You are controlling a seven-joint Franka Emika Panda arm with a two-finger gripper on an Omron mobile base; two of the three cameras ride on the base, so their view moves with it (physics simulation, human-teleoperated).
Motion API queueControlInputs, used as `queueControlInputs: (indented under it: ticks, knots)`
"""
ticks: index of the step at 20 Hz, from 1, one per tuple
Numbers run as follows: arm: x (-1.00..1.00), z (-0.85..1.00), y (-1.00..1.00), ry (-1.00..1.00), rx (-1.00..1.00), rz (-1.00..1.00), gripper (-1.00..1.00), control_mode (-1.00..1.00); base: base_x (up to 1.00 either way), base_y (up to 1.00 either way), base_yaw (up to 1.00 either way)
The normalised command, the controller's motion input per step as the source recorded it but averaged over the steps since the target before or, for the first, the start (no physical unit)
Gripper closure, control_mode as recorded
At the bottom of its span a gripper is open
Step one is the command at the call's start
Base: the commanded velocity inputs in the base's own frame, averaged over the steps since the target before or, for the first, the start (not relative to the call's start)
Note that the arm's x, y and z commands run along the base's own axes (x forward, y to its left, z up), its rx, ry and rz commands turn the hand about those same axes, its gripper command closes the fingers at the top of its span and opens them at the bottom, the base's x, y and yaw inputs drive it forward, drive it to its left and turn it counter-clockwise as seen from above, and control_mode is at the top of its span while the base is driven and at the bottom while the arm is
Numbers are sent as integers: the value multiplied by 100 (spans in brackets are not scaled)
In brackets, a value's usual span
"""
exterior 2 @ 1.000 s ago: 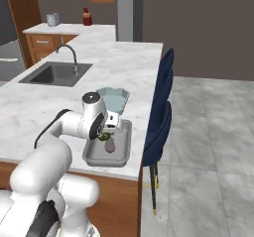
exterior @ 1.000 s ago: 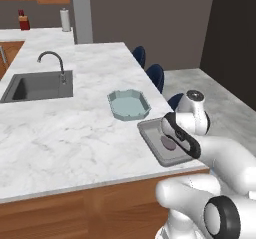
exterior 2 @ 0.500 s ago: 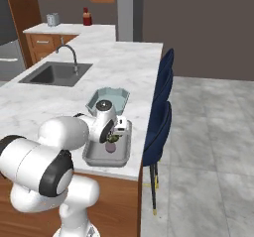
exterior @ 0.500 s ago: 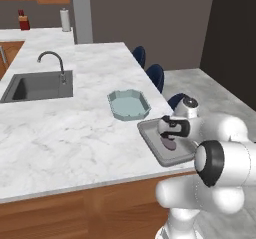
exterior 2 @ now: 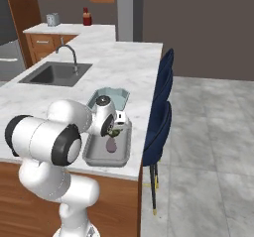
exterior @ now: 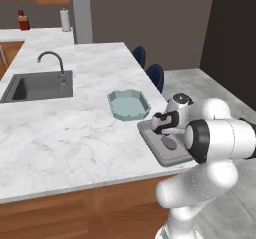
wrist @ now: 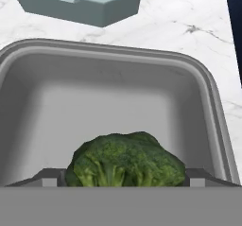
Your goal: Place the cold items (eggplant and broccoli) from the fridge in one tupperware on the dining counter. Place the warm items (kebab skewer and hot dog) in the stove area in another tupperware.
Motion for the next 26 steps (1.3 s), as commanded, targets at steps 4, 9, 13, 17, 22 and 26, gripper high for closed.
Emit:
queueControlInputs:
  ticks: [4,9,13,17,22,26]
  knots:
    - [-6,0,46,-5,-3,3,-100,-100,0,0,0]
    - [-13,-2,14,-33,-7,12,-100,-100,0,0,0]
    - [-42,-13,-1,-32,-2,24,-100,-100,0,0,0]
    - [-100,72,-1,-32,0,19,-100,-100,0,0,0]
    - [-95,100,0,-19,0,1,-100,-100,0,0,0]
    - [-100,100,3,22,0,0,-100,-100,0,0,0]
